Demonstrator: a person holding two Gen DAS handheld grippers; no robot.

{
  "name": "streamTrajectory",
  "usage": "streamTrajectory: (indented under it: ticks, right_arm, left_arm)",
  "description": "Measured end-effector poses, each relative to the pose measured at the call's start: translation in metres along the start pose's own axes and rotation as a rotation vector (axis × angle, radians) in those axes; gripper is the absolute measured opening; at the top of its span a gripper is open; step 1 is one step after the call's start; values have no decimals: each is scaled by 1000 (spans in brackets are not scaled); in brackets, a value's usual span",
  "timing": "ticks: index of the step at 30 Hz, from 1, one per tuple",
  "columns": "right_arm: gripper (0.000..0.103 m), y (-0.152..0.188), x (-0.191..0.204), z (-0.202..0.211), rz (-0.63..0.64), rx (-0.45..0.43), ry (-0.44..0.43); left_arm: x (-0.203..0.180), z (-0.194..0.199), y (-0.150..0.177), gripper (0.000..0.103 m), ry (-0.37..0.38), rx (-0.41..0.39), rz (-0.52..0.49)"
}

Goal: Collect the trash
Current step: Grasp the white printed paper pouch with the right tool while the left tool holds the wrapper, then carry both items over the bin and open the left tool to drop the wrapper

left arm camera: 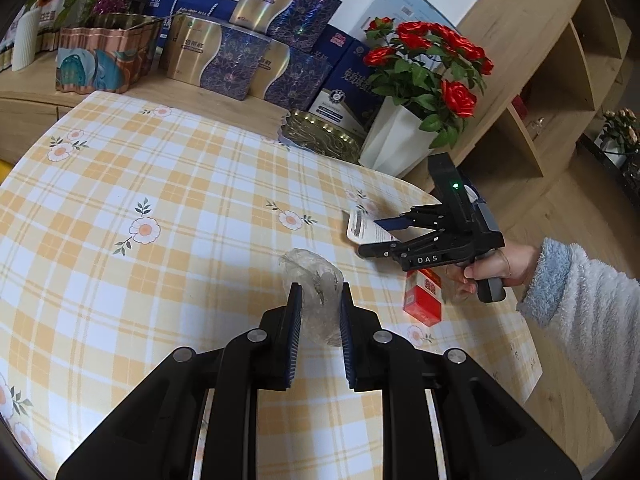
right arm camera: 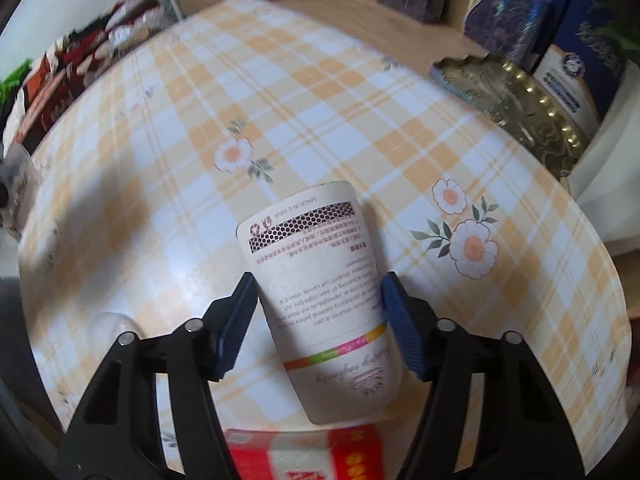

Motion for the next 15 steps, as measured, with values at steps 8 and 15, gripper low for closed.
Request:
streamTrajectory:
  ticks: [8, 15]
  right_arm:
    - [63, 23, 23, 65, -73, -144, 2]
    - [63, 69, 51, 134, -114, -252, -2]
  left_arm:
    - [-25, 25, 20, 18, -6, 4, -37]
    - [-63, 53, 53, 18, 6, 5, -89]
Point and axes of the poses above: each gripper's, at about its wrist camera, not at the fingertips, and z roughly against the way its jaws point, x to its left, y to its underside, the point moved 10 cm from there along -z, roughly the way its jaws point, and after that the axes turned 13 degrees about x, right-handed, at the moved point
